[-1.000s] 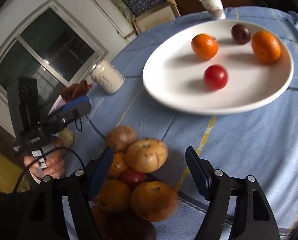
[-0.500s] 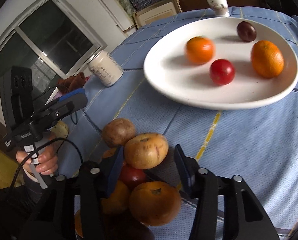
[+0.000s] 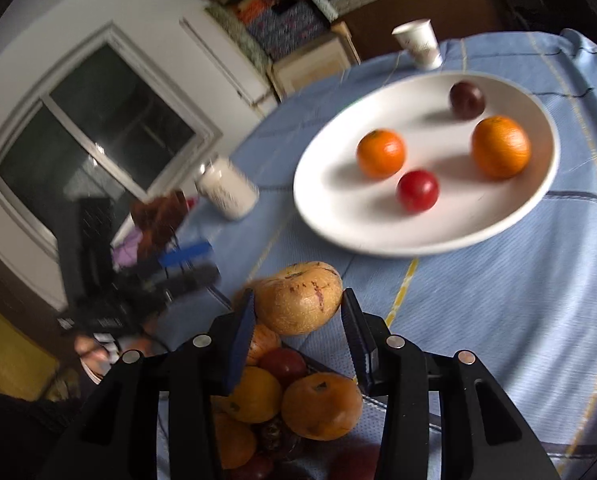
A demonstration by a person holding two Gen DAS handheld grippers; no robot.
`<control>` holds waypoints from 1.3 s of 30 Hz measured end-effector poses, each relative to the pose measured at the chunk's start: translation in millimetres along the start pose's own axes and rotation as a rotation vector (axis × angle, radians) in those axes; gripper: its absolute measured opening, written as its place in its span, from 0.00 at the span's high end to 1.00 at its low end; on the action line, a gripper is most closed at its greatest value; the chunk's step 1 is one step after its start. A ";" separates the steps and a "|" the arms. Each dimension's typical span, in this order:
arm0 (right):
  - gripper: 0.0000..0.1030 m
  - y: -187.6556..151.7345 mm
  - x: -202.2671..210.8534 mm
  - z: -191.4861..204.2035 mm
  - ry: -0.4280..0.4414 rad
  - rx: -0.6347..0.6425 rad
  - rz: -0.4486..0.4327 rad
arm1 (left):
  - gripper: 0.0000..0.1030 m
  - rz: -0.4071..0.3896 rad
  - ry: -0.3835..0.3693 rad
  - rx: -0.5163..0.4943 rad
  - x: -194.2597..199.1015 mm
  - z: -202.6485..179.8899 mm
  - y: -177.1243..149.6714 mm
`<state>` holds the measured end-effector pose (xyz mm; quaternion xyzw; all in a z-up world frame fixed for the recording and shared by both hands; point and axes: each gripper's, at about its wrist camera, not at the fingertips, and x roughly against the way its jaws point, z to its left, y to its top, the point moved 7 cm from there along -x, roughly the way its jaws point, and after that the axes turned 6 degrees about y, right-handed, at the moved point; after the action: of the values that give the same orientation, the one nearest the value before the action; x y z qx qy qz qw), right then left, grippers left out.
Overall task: Organize fruits
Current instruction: 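Grasp a brown potato with the right gripper while the left gripper grasps a yellow apple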
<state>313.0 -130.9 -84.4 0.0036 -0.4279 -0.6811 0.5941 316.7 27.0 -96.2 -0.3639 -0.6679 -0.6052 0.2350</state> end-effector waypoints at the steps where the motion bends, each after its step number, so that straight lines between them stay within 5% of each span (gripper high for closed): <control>1: 0.58 0.2 2.8 -0.8 0.001 -0.005 -0.008 | 0.05 0.015 -0.017 -0.010 -3.3 -5.0 -3.0; 4: 0.58 -0.7 2.8 -0.2 0.007 -0.012 -0.009 | 0.23 0.038 -0.034 -0.040 -9.0 -15.1 -8.2; 12: 0.58 -3.6 5.8 8.6 0.017 0.004 -0.009 | 0.26 0.078 -0.062 -0.048 -20.0 -22.5 -13.7; 14: 0.58 -3.9 6.8 8.5 0.017 0.004 -0.011 | 0.37 0.096 -0.083 -0.051 -23.7 -25.4 -15.6; 19: 0.58 -4.0 7.3 9.5 0.023 0.005 -0.014 | 0.45 0.108 -0.110 -0.050 -28.4 -29.9 -17.1; 29: 0.58 -5.8 7.7 9.4 0.021 0.002 -0.011 | 0.51 0.163 -0.206 0.043 -36.6 -24.2 -18.7; 39: 0.58 -5.2 8.8 6.5 0.008 -0.001 -0.019 | 0.55 0.143 -0.172 0.028 -36.1 -27.4 -18.3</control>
<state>302.8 -134.7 -78.9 0.0103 -0.4250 -0.6871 0.5893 321.7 -7.2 -130.7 -0.4577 -0.6664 -0.5442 0.2244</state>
